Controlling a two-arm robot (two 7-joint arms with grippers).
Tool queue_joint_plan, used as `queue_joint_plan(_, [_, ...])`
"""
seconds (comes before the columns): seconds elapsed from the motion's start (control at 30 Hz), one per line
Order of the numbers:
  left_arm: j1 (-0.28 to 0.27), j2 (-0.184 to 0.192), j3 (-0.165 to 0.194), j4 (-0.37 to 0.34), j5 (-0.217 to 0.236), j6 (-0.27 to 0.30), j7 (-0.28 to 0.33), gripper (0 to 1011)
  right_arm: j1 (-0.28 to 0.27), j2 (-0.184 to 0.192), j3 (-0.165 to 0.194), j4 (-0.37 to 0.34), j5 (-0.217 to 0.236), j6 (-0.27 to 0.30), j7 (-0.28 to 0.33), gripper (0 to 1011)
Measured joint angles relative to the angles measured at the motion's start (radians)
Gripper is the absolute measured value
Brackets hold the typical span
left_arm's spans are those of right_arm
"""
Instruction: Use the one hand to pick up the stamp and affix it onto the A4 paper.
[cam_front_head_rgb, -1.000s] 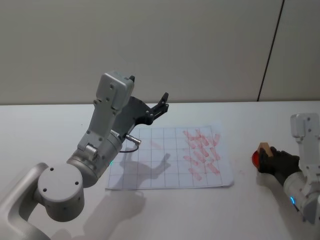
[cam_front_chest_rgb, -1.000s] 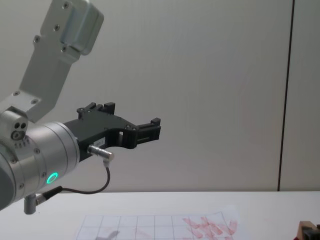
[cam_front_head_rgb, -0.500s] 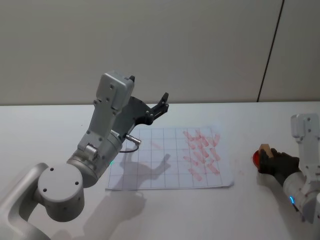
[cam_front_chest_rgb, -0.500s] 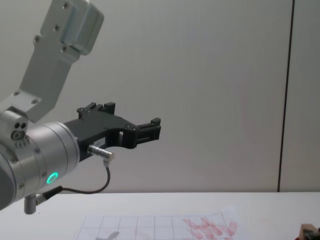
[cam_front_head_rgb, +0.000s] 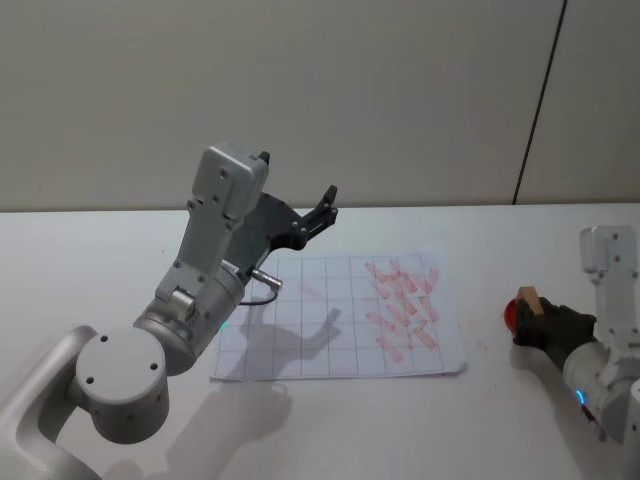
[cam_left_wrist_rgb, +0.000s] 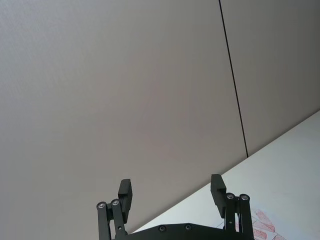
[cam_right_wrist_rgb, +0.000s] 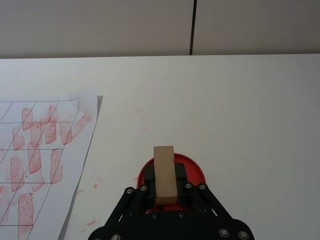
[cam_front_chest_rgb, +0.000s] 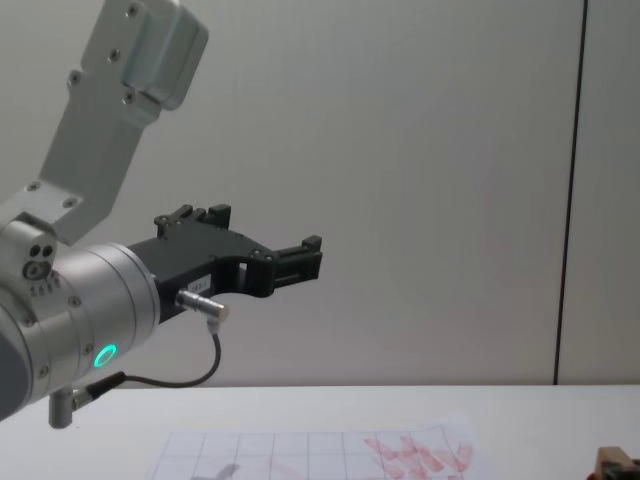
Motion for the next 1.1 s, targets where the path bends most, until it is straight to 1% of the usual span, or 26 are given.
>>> queue_joint_plan(0.17, [0.0,0.0,0.0,0.0,0.0,0.0,0.0,1001,0.001,-0.002,-0.001,-0.009,-0.001,0.0,0.005,227])
queue_joint_plan(0.27, [0.0,0.0,0.0,0.0,0.0,0.0,0.0,1002,0.001,-0.004,-0.001,-0.027,-0.005,-0.003,0.01,227])
queue_joint_plan(0.53, [0.0,0.0,0.0,0.0,0.0,0.0,0.0,1001,0.003,-0.004,-0.002,-0.11,-0.023,-0.018,0.025,227])
queue_joint_plan(0.77, [0.0,0.0,0.0,0.0,0.0,0.0,0.0,1001,0.01,-0.01,-0.009,-0.172,-0.036,-0.016,0.049,227])
queue_joint_plan(0.93, [0.0,0.0,0.0,0.0,0.0,0.0,0.0,1001,0.017,-0.019,-0.016,-0.186,-0.045,-0.001,0.067,227])
queue_joint_plan(1.1, [0.0,0.0,0.0,0.0,0.0,0.0,0.0,1001,0.03,-0.034,-0.029,-0.177,-0.057,0.024,0.088,227])
